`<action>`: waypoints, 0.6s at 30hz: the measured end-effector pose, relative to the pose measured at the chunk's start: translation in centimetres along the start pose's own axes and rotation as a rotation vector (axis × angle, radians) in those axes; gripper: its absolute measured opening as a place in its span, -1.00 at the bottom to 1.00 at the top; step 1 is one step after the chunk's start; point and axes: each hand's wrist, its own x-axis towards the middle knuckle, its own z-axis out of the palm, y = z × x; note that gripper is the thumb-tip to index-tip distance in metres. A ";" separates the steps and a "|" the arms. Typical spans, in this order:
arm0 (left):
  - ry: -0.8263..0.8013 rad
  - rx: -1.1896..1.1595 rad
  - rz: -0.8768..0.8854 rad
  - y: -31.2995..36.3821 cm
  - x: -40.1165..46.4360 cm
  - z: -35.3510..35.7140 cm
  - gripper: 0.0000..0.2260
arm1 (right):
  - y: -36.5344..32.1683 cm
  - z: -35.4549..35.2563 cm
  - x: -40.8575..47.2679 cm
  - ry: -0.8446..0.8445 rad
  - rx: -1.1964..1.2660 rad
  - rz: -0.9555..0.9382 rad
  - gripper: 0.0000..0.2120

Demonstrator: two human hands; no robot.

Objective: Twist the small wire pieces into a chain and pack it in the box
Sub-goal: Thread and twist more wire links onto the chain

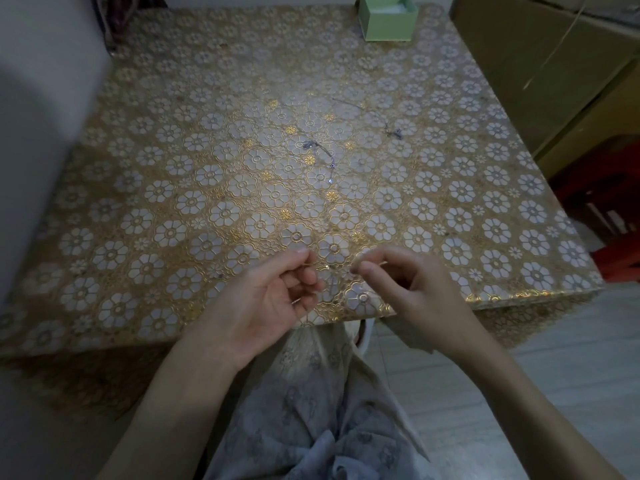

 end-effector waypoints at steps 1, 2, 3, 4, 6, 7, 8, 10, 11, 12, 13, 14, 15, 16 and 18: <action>-0.019 0.053 0.023 0.1 -0.1 0.0 -0.90 | -0.1 0.2 0.1 -0.018 0.059 0.031 -0.86; -0.038 0.109 0.052 0.2 -0.2 0.1 -0.91 | -0.3 0.3 0.2 -0.038 0.106 0.047 -0.87; -0.053 0.161 0.082 0.4 -0.3 0.0 -0.91 | -0.4 0.5 0.2 -0.059 0.139 0.053 -0.85; -0.061 0.208 0.112 0.6 -0.4 0.0 -0.90 | -0.5 0.6 0.3 -0.075 0.160 0.055 -0.84; -0.059 0.279 0.166 0.9 -0.6 0.0 -0.87 | -0.8 0.8 0.3 -0.102 0.173 0.055 -0.83; -0.053 0.298 0.188 1.0 -0.7 0.0 -0.86 | -0.9 0.9 0.4 -0.114 0.170 0.064 -0.84; -0.044 0.301 0.210 1.1 -0.8 0.1 -0.86 | -0.9 0.9 0.4 -0.123 0.165 0.079 -0.84; -0.018 0.268 0.257 1.2 -0.8 0.2 -0.86 | -0.9 1.1 0.5 -0.135 0.180 0.113 -0.84; -0.006 0.249 0.273 1.2 -0.8 0.2 -0.86 | -0.9 1.1 0.5 -0.148 0.207 0.120 -0.81; 0.000 0.240 0.282 1.2 -0.7 0.3 -0.87 | -1.0 1.2 0.6 -0.170 0.241 0.120 -0.78; -0.002 0.241 0.285 1.2 -0.7 0.2 -0.87 | -1.0 1.2 0.6 -0.198 0.276 0.119 -0.76; -0.009 0.250 0.281 1.2 -0.7 0.2 -0.88 | -1.0 1.2 0.6 -0.223 0.302 0.124 -0.76; -0.016 0.261 0.273 1.3 -0.7 0.2 -0.88 | -1.0 1.2 0.7 -0.240 0.319 0.138 -0.76; -0.019 0.270 0.262 1.3 -0.7 0.2 -0.88 | -1.0 1.2 0.8 -0.246 0.331 0.152 -0.76; -0.018 0.271 0.242 1.3 -0.7 0.1 -0.88 | -0.9 1.2 0.9 -0.253 0.343 0.172 -0.78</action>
